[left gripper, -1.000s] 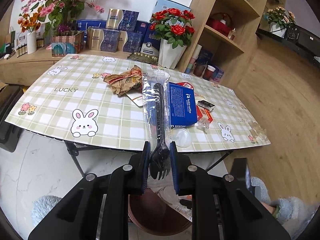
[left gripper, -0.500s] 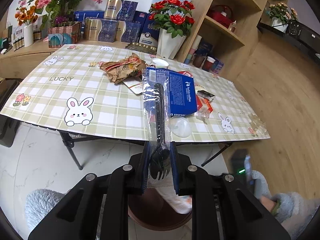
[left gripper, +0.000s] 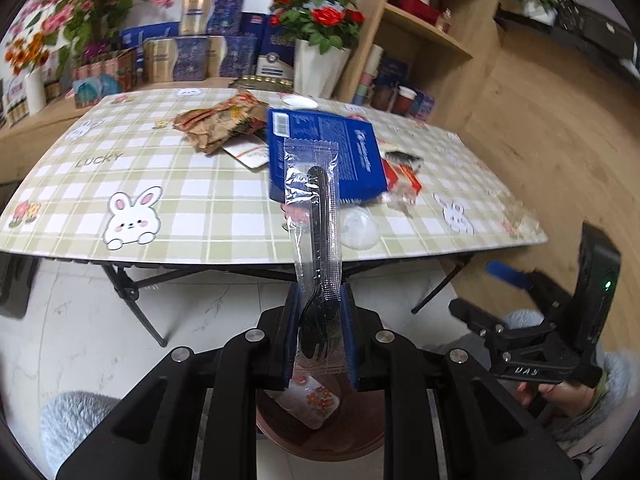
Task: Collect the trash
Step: 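Drop the blister pack into the bin by opening the right tool, then lower the clear fork bag into the bin and open the left tool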
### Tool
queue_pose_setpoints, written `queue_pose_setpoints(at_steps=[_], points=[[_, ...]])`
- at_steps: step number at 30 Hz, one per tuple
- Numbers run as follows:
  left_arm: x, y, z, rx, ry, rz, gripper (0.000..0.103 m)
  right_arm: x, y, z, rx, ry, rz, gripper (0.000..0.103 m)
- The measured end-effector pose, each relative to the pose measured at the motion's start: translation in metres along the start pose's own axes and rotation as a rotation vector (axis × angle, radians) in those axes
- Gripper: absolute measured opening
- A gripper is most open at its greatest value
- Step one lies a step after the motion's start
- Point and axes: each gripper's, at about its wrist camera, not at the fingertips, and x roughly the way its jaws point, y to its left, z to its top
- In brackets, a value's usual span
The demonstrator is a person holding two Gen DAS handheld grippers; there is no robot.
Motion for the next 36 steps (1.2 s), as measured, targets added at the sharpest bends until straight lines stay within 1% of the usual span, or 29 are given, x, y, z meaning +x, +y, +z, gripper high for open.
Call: queue_pose_setpoints(at_steps=[3,6,10,15,21,25,27,28,29,31,32,34,36], points=[[0.014,-0.004,-0.011,0.029,0.026,-0.020,0.019,0.006,-0.005,-0.004,0.032,-0.019,-0.048,0.096],[0.028,-0.005,-0.021,0.033,0.062,-0.041,0.020,0.010,-0.010,-0.005,0.059,-0.031,-0.079,0.097],[0.045,-0.001,-0.031,0.004,0.128,-0.061,0.020,0.015,-0.015,-0.007,0.088,-0.010,-0.080,0.097],[0.058,0.002,-0.037,-0.001,0.175,-0.059,0.019,0.015,-0.021,-0.009,0.140,-0.005,-0.082,0.097],[0.065,-0.002,-0.040,0.021,0.206,-0.067,0.020,0.016,-0.021,-0.011,0.137,0.002,-0.100,0.097],[0.069,-0.005,-0.043,0.038,0.223,-0.074,0.020,0.015,-0.018,-0.011,0.126,0.001,-0.095,0.097],[0.071,-0.006,-0.043,0.040,0.233,-0.079,0.026,0.015,-0.017,-0.012,0.125,0.001,-0.088,0.097],[0.071,-0.006,-0.044,0.039,0.236,-0.081,0.037,0.015,-0.017,-0.011,0.125,0.001,-0.086,0.097],[0.071,-0.006,-0.044,0.038,0.236,-0.082,0.052,0.015,-0.017,-0.012,0.125,0.001,-0.080,0.097],[0.068,-0.005,-0.043,0.033,0.218,-0.079,0.068,0.015,-0.018,-0.011,0.127,0.000,-0.070,0.097],[0.066,-0.005,-0.042,0.033,0.204,-0.074,0.073,0.014,-0.018,-0.011,0.126,-0.002,-0.069,0.097],[0.062,-0.004,-0.041,0.029,0.180,-0.050,0.077,0.014,-0.018,-0.011,0.128,-0.004,-0.066,0.097],[0.059,0.000,-0.039,0.017,0.159,-0.028,0.080,0.014,-0.018,-0.011,0.129,-0.003,-0.066,0.097]])
